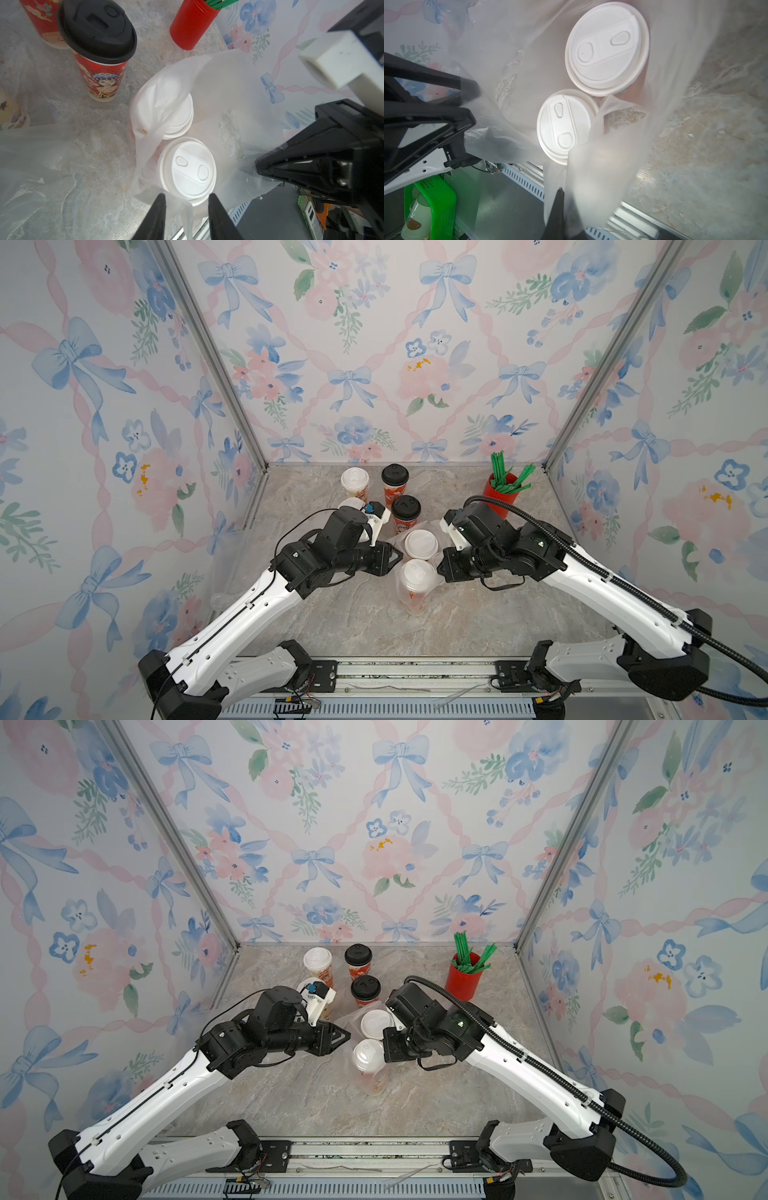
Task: Pack milk tea into plastic carrier bags
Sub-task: Adjust the plastic carrier bag at the center of the board.
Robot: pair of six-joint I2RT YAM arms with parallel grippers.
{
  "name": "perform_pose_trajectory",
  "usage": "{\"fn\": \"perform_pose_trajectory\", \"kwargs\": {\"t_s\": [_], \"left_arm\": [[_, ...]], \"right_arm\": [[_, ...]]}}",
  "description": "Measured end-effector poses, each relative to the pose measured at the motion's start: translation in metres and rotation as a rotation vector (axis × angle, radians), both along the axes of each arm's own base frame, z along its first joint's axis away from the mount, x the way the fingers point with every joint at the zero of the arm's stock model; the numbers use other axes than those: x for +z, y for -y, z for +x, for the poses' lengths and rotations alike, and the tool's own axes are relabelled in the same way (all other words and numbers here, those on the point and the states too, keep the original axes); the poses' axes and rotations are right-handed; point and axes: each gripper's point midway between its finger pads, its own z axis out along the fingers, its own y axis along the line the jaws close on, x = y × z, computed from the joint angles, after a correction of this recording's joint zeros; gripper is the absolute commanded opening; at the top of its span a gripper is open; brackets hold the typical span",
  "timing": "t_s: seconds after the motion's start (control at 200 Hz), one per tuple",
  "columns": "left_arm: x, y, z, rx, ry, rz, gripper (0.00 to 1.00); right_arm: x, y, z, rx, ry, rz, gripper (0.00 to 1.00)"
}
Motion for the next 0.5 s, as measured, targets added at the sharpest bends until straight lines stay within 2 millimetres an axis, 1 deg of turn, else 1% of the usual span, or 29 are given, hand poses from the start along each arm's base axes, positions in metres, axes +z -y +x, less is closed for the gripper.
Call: {"fn": "perform_pose_trajectory", "kwargs": {"t_s": [0.045,0.05,0.06,0.085,0.12,0.21,0.295,0.395,0.5], "left_arm": [[0.0,0.0,0.0,0.0,0.0,0.0,0.42],[0.0,0.0,0.0,0.0,0.0,0.0,0.42],[0.0,0.0,0.0,0.001,0.0,0.0,0.42],[0.0,0.0,0.0,0.002,0.0,0.0,0.42],[0.0,0.0,0.001,0.002,0.0,0.001,0.43],[-0.002,0.002,0.003,-0.003,-0.004,0.008,0.44],[-0.006,0.004,0.005,-0.011,-0.013,0.018,0.48],[-0.009,0.007,0.008,-0.018,-0.014,0.033,0.51],[-0.004,0.011,0.015,-0.025,0.007,0.042,0.55]], "right_arm": [[-0.001,0.001,-0.001,0.004,-0.002,-0.004,0.35],[-0.001,0.001,-0.001,0.007,-0.001,-0.006,0.38],[-0.002,0.001,-0.001,0.007,0.0,-0.008,0.39],[-0.002,0.001,-0.001,0.009,-0.002,-0.009,0.47],[-0.002,0.001,-0.001,0.01,-0.002,-0.01,0.52],[-0.002,0.003,0.0,0.006,0.001,-0.012,0.57],[-0.001,0.006,0.001,0.004,0.009,-0.015,0.61],[0.002,0.015,0.005,-0.02,0.031,-0.024,0.65],[0.008,0.027,0.015,-0.053,0.061,-0.038,0.69]]}}
